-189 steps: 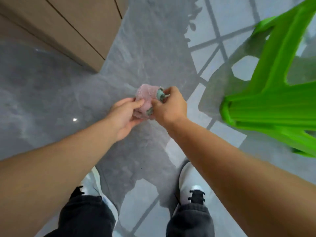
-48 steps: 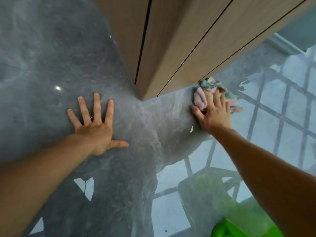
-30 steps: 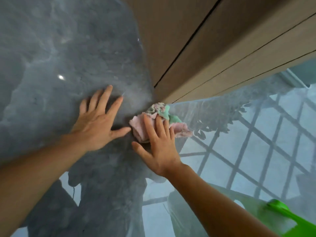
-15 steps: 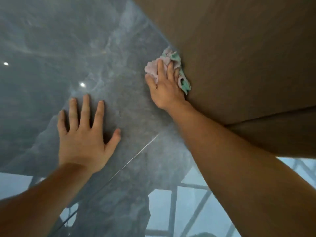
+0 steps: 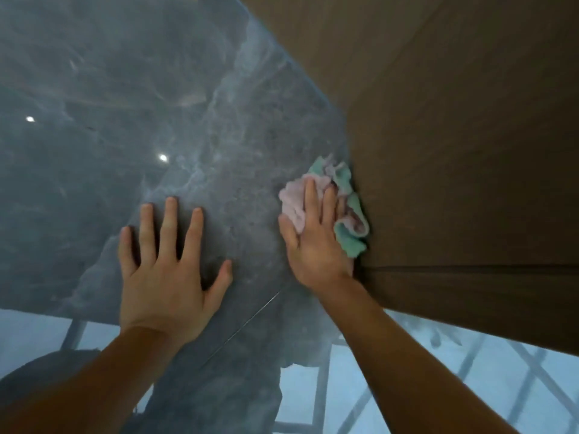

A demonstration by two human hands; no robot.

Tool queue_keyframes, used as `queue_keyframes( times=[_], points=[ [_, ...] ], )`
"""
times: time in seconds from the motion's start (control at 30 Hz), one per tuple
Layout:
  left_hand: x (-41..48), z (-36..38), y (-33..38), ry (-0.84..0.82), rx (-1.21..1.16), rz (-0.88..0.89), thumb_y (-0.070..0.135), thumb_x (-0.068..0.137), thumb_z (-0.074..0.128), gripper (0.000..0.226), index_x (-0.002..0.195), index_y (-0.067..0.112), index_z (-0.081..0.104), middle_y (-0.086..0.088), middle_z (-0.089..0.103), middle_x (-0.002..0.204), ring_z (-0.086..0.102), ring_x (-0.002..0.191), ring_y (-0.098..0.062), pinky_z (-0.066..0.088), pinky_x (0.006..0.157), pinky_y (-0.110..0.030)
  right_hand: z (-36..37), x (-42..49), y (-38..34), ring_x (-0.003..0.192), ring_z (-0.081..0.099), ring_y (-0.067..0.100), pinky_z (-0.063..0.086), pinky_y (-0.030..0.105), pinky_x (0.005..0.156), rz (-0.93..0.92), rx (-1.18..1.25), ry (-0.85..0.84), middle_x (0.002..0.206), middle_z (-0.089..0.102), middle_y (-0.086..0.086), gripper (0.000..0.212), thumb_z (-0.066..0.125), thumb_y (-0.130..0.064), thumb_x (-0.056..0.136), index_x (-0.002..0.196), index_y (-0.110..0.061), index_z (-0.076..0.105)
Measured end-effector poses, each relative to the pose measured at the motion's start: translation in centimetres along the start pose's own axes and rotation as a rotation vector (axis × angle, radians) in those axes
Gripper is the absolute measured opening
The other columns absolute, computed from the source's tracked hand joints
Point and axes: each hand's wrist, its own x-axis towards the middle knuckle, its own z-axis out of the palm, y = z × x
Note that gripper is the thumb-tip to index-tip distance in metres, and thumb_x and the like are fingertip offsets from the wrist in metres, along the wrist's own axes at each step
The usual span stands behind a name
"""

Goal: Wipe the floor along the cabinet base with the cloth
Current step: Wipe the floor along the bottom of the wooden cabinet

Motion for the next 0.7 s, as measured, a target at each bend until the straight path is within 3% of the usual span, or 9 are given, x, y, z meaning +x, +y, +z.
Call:
queue_keyframes(
  times=[0.1,0.2,0.27,0.37,0.5,0.6,0.7],
  points=[
    [-0.2,0.2,0.0,0.009,0.002,-0.013,0.067,0.089,0.027,0.083,0.155,0.017,0.027,-0.018,0.019,0.164,0.011,0.152,-0.042,0.011,0.119,-0.06,-1.4,9.7,-1.7,0.151,0.006,0.032,0.023,0.053,0.118,-0.049,0.171,0.025,0.165,0.001,0.007,0.069,0.032,-0.056,0.098,0.155,-0.028,0.007],
    [0.0,0.1,0.4,0.013,-0.007,-0.026,0.065,0.089,0.029,0.081,0.154,0.017,0.028,-0.018,0.02,0.164,0.012,0.151,-0.042,0.012,0.119,-0.061,-3.1,15.3,-2.0,0.152,-0.003,0.027,0.013,0.055,0.119,-0.095,0.131,-0.08,0.166,-0.004,0.002,0.066,0.028,-0.058,0.099,0.155,-0.032,0.006],
    [-0.1,0.0,0.4,-0.004,0.008,-0.021,0.065,0.09,0.028,0.081,0.155,0.017,0.028,-0.018,0.02,0.164,0.012,0.151,-0.042,0.012,0.119,-0.061,-3.1,13.5,-1.3,0.151,0.001,0.026,0.016,0.055,0.119,-0.077,0.15,-0.067,0.166,-0.004,0.0,0.064,0.028,-0.058,0.099,0.155,-0.034,0.007],
    [-0.4,-0.1,0.4,-0.01,0.024,-0.024,0.066,0.09,0.025,0.081,0.155,0.017,0.026,-0.017,0.018,0.165,0.011,0.152,-0.042,0.012,0.119,-0.061,-1.1,3.2,-0.1,0.149,0.013,0.029,0.02,0.048,0.119,-0.062,0.159,0.076,0.165,0.01,0.006,0.065,0.031,-0.054,0.099,0.155,-0.027,0.014],
    [0.0,0.0,0.7,0.007,0.013,-0.024,0.067,0.09,0.022,0.082,0.155,0.019,0.025,-0.017,0.018,0.165,0.011,0.151,-0.042,0.011,0.119,-0.06,0.7,-9.3,0.5,0.147,0.015,0.031,0.013,0.05,0.117,0.093,0.089,-0.02,0.163,0.016,0.004,0.072,0.012,-0.068,0.091,0.154,-0.036,-0.002],
    [0.0,0.2,0.7,0.033,0.005,-0.02,0.066,0.09,0.026,0.081,0.155,0.019,0.026,-0.017,0.019,0.164,0.013,0.151,-0.042,0.011,0.119,-0.061,0.4,-5.2,0.4,0.149,0.006,0.033,-0.002,0.048,0.119,0.063,0.078,-0.021,0.164,0.008,0.008,0.071,0.021,-0.063,0.094,0.154,-0.033,-0.002],
    [-0.1,0.3,0.7,0.055,-0.012,-0.018,0.066,0.09,0.026,0.08,0.155,0.019,0.026,-0.016,0.019,0.165,0.012,0.152,-0.041,0.011,0.119,-0.06,-0.6,3.5,-0.6,0.149,-0.001,0.04,0.003,0.053,0.121,0.061,0.16,0.051,0.164,0.0,0.016,0.071,0.034,-0.053,0.098,0.156,-0.022,0.008]
  ],
)
